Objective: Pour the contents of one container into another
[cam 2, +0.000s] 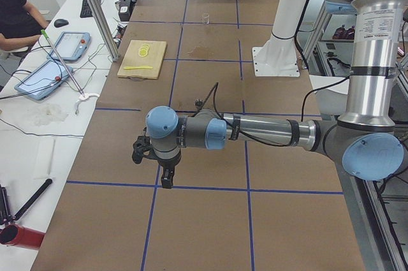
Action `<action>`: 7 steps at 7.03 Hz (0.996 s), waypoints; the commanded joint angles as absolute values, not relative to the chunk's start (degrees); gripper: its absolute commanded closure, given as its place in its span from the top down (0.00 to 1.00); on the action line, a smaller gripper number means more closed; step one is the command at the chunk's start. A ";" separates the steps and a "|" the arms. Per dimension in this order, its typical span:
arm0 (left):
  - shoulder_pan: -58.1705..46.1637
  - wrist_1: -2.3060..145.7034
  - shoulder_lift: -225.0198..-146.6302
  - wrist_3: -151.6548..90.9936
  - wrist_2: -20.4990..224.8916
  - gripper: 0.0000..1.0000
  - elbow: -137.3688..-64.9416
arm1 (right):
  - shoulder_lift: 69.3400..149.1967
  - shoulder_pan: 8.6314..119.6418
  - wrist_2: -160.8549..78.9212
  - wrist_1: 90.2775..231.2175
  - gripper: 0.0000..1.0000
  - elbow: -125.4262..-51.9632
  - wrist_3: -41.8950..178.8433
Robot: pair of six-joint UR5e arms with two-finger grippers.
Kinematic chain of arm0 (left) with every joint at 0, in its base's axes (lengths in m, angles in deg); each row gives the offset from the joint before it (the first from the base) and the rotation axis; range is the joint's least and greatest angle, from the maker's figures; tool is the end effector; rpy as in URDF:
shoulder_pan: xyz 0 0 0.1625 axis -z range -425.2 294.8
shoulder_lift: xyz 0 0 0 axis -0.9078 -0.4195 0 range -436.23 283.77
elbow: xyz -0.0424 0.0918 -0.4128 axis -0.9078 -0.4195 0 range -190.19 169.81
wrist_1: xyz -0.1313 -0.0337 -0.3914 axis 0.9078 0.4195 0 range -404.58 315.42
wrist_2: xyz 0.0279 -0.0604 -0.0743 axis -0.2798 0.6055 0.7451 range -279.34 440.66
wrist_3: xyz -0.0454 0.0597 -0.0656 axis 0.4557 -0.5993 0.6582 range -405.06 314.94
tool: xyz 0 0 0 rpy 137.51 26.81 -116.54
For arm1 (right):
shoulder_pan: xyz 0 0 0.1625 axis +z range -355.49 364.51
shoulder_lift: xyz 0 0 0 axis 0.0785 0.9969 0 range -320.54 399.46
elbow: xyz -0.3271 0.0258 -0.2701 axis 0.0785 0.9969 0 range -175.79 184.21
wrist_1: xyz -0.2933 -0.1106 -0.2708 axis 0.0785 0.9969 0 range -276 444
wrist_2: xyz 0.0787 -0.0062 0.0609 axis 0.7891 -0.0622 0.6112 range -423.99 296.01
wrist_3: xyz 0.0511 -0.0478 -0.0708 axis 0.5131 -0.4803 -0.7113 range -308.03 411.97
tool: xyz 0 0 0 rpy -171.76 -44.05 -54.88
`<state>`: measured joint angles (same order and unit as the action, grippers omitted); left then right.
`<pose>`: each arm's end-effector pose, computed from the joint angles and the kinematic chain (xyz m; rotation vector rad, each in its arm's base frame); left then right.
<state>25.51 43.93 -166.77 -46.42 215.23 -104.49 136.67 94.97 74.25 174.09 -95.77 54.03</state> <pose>-0.0695 -0.4977 0.6194 0.0696 0.7765 0.0335 0.0626 -0.4406 0.6268 0.0324 -0.8423 0.0217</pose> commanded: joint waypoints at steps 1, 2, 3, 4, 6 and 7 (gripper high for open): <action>25.50 44.01 -166.76 -46.47 215.22 1.00 -104.67 | 136.67 95.29 74.26 174.09 1.00 -95.81 53.99; 25.50 44.01 -166.85 -46.47 215.22 1.00 -104.67 | 136.67 95.30 74.26 174.09 1.00 -95.81 53.91; 25.50 44.36 -166.85 -46.47 215.14 1.00 -104.67 | 136.67 95.30 74.26 174.09 1.00 -95.81 53.91; 25.50 44.97 -166.85 -46.38 215.14 1.00 -104.58 | 136.67 95.30 74.26 174.09 1.00 -95.81 53.91; 25.50 45.07 -166.85 -46.47 215.14 1.00 -104.58 | 136.67 95.38 74.26 174.09 1.00 -95.81 53.82; 25.50 45.07 -166.85 -46.38 215.14 1.00 -104.58 | 136.67 95.38 74.26 174.09 1.00 -95.81 53.82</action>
